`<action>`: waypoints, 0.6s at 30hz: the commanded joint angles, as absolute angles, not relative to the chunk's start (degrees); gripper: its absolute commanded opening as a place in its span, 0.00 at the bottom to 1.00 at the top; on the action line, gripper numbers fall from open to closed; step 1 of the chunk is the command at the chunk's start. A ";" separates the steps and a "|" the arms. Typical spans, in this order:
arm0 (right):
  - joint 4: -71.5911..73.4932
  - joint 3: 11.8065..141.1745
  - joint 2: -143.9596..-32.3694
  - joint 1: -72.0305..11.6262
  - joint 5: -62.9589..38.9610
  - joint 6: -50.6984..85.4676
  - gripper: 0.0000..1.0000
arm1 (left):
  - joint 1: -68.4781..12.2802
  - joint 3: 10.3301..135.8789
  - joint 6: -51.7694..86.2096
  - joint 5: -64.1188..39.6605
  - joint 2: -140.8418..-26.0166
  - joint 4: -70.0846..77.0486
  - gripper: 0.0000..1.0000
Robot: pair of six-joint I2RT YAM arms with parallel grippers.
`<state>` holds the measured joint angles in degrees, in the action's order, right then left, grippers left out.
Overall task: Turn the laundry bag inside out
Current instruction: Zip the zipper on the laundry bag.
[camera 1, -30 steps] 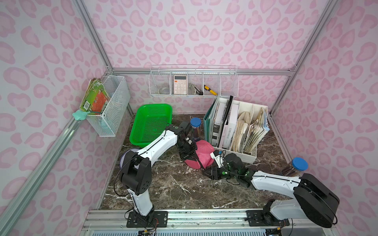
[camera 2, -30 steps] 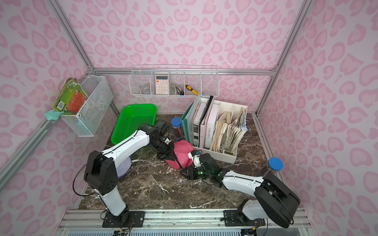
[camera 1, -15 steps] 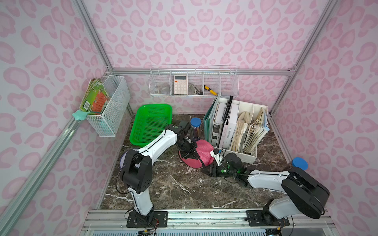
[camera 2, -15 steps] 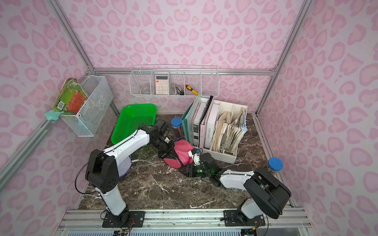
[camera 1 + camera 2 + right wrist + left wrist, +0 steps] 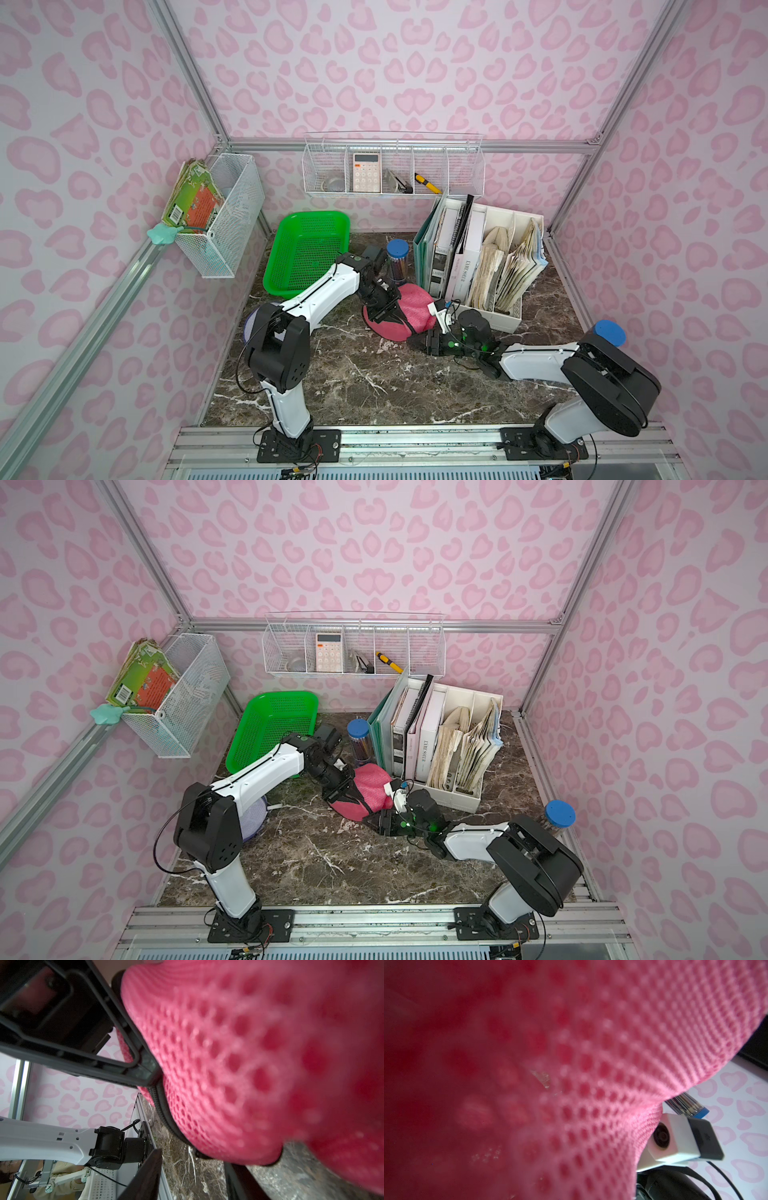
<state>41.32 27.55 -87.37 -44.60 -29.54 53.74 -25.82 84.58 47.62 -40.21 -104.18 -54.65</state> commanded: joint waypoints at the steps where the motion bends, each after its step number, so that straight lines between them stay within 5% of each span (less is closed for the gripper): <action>1: 45.26 27.42 -87.37 -44.47 -30.00 54.14 0.47 | -25.67 84.55 47.68 -40.95 -104.83 -54.23 0.00; 11: 41.58 28.09 -87.32 -44.21 -27.90 53.33 0.40 | -25.31 84.92 47.90 -41.24 -105.12 -54.04 0.00; 18: 40.54 28.41 -87.27 -44.22 -25.89 52.91 0.21 | -25.22 84.94 47.83 -41.48 -105.21 -54.04 0.00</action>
